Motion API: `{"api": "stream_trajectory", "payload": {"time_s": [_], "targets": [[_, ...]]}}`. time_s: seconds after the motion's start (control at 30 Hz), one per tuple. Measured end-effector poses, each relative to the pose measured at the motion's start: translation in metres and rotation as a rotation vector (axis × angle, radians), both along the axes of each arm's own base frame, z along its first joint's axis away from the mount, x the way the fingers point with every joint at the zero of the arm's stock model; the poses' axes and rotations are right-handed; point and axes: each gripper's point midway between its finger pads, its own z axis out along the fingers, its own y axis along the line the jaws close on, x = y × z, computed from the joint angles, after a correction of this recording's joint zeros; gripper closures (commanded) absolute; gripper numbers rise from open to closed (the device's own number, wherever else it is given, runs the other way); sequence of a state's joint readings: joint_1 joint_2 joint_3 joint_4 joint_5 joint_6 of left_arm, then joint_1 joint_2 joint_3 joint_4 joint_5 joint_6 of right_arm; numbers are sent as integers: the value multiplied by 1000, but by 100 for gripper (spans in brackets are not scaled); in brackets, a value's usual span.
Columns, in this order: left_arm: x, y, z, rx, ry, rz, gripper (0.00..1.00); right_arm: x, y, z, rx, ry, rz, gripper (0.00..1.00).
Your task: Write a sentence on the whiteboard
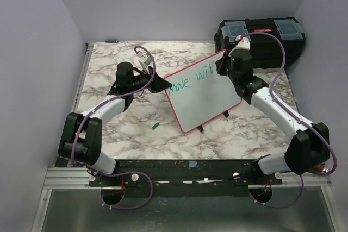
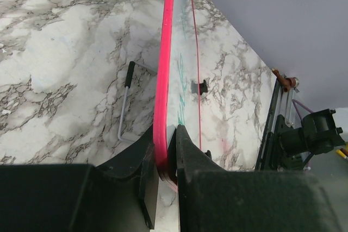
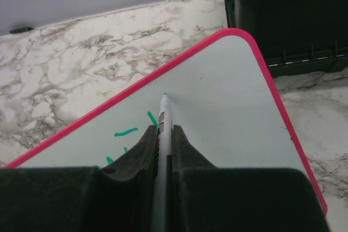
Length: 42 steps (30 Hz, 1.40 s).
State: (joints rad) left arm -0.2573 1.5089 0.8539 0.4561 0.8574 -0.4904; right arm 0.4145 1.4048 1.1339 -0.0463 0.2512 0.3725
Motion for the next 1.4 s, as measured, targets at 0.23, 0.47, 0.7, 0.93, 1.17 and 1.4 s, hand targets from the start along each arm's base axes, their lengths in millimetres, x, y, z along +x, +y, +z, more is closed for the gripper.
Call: {"api": "stream_trajectory", "payload": {"time_s": [0.23, 0.47, 0.7, 0.93, 1.17, 1.4], "targets": [[0, 0, -1, 0, 2, 0, 100, 3, -1, -7, -8, 14, -10, 99], [-1, 1, -2, 1, 7, 2, 100, 3, -2, -13, -9, 16, -10, 99], [-1, 1, -3, 1, 12, 3, 100, -3, -4, -21, -13, 28, -9, 99], [-1, 1, -3, 0, 11, 3, 100, -25, -10, -41, -16, 68, 5, 99], [-1, 1, -3, 0, 11, 4, 100, -31, -11, -48, -10, 87, 9, 99], [-1, 1, -3, 0, 11, 4, 100, -29, -10, -44, -10, 86, 8, 99]]}}
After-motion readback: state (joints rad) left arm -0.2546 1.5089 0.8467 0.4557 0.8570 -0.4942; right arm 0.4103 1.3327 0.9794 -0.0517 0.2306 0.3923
